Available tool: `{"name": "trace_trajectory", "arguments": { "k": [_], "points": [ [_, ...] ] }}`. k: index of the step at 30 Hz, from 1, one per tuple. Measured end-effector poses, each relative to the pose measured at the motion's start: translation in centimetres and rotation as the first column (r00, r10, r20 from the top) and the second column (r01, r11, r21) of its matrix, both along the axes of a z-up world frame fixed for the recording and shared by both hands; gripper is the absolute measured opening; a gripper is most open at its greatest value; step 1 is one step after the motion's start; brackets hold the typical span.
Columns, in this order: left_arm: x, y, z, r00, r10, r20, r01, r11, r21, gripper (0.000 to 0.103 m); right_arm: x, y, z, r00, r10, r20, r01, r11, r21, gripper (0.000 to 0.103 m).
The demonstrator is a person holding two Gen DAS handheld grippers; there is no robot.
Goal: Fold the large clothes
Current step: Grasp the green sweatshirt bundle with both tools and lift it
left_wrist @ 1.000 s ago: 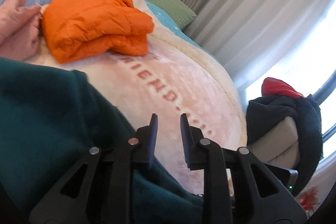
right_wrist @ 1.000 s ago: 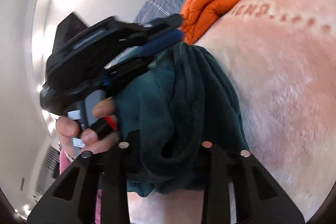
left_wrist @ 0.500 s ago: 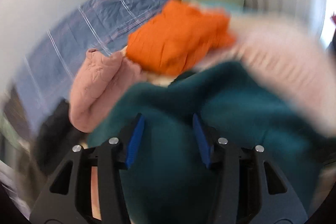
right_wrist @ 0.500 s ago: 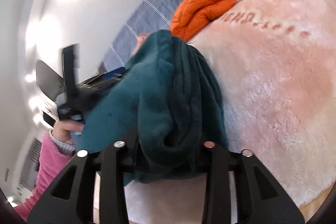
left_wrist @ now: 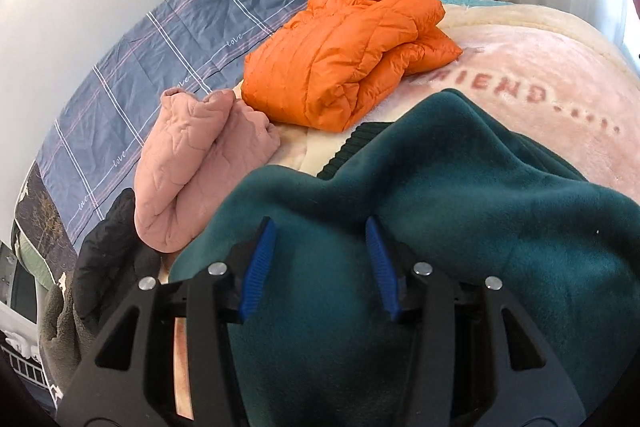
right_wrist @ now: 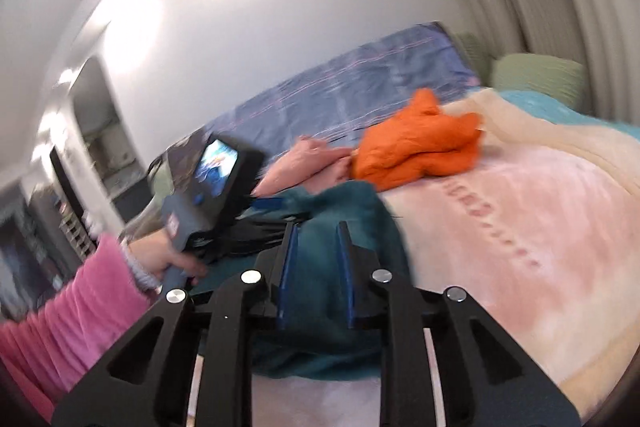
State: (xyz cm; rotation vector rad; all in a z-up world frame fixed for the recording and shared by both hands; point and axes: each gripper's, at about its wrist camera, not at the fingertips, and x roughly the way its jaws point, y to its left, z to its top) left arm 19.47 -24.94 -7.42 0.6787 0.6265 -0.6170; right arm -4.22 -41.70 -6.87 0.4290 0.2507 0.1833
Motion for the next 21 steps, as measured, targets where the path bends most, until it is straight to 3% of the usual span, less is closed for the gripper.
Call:
{"name": "trace_trajectory", "arguments": {
  "k": [2, 3, 4, 5, 7, 9, 13, 17, 19, 21],
  "points": [
    [0.0, 0.0, 0.0, 1.000, 0.001, 0.000, -0.001, 1.000, 0.001, 0.047, 2.9, 0.4, -2.0, 0.995, -0.002, -0.101, 0.000, 1.000, -0.021, 0.021],
    [0.0, 0.0, 0.0, 1.000, 0.000, 0.000, 0.000, 1.000, -0.001, 0.047, 5.3, 0.4, -4.8, 0.974, -0.005, -0.228, 0.002, 1.000, -0.011, 0.014],
    [0.0, 0.0, 0.0, 1.000, 0.002, 0.003, -0.002, 1.000, -0.005, 0.047, 6.6, 0.2, -6.9, 0.965, 0.010, -0.260, -0.003, 1.000, 0.027, 0.011],
    [-0.1, -0.2, -0.1, 1.000, 0.009, 0.015, -0.009, 1.000, 0.004, 0.047, 6.7, 0.1, -8.0, 0.971, 0.001, -0.237, 0.011, 0.999, 0.048, 0.008],
    [-0.5, -0.7, -0.1, 0.999, 0.007, 0.040, -0.008, 1.000, 0.023, 0.047, 5.8, 0.7, -7.2, 0.972, -0.036, -0.232, 0.030, 0.999, -0.027, 0.008],
    [-0.9, -1.0, 0.1, 0.998, 0.000, 0.067, -0.003, 0.999, 0.034, 0.047, 5.8, 0.9, -7.3, 0.968, -0.038, -0.247, 0.033, 0.999, -0.023, 0.008],
    [-0.2, -0.8, 1.1, 1.000, -0.001, 0.027, 0.001, 1.000, 0.009, 0.051, 5.9, 0.4, -7.3, 0.967, -0.007, -0.256, 0.003, 1.000, -0.015, 0.008],
    [-0.4, -2.0, 4.4, 0.996, -0.083, -0.036, 0.079, 0.991, -0.108, 0.051, 6.1, 0.5, -7.5, 0.966, 0.021, -0.259, -0.020, 1.000, 0.006, 0.008],
    [-1.1, -3.7, 5.4, 0.991, -0.129, -0.028, 0.125, 0.987, -0.102, 0.055, 6.0, 0.6, -7.4, 0.965, 0.018, -0.260, -0.018, 1.000, 0.005, 0.008],
    [-1.7, -6.3, 5.5, 0.983, -0.182, 0.002, 0.182, 0.982, -0.050, 0.064, 6.2, 0.6, -7.4, 0.965, 0.014, -0.262, -0.015, 1.000, -0.002, 0.008]
  ]
}}
